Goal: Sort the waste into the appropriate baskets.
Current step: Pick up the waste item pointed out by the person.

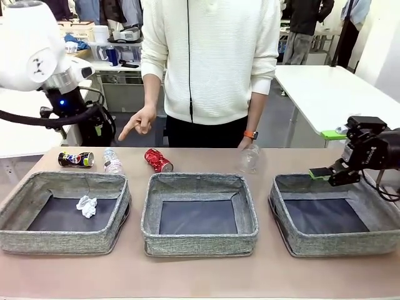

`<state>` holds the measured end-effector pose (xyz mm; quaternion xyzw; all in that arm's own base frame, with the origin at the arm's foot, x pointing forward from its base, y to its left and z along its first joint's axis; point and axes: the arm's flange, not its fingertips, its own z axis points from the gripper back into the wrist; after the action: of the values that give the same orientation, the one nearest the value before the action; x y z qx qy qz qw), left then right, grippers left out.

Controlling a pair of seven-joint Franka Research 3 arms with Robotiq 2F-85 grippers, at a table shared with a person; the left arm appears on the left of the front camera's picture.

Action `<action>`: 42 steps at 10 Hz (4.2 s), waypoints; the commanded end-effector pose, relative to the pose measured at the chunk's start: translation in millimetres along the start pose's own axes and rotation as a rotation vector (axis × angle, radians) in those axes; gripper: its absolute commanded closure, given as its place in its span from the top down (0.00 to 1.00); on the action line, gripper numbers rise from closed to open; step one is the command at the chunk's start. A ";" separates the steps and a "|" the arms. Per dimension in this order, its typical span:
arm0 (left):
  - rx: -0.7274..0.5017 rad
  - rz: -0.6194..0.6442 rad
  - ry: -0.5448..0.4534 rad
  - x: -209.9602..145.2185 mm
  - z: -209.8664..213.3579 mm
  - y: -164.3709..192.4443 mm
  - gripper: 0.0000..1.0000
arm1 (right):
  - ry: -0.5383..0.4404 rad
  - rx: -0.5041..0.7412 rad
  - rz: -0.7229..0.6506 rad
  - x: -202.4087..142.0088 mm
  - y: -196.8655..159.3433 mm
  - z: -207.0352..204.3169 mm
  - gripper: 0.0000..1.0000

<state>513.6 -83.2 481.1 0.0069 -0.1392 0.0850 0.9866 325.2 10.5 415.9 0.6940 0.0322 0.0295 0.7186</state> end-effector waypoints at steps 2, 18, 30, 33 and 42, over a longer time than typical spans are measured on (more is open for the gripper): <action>-0.054 -0.041 0.080 51.4 -33.3 -6.5 1.00 | -0.004 0.021 0.034 1.9 1.5 -2.0 1.00; -0.013 0.169 0.284 63.3 -179.2 -44.1 1.00 | -0.004 0.021 0.034 1.9 1.5 -2.0 1.00; 0.006 0.215 0.284 57.9 -154.5 -27.9 0.00 | -0.004 0.021 0.034 1.9 1.5 -2.0 1.00; -0.055 0.241 0.107 36.5 -49.0 5.5 0.00 | -0.004 0.021 0.034 1.9 1.5 -2.0 1.00; -0.140 -0.078 0.421 -124.7 99.3 -25.6 0.00 | -0.004 0.021 0.034 1.9 1.5 -2.0 1.00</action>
<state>378.4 -139.1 521.3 -0.0168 0.0528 0.0253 0.9981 325.2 10.9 416.2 0.6937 0.0326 0.0305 0.7188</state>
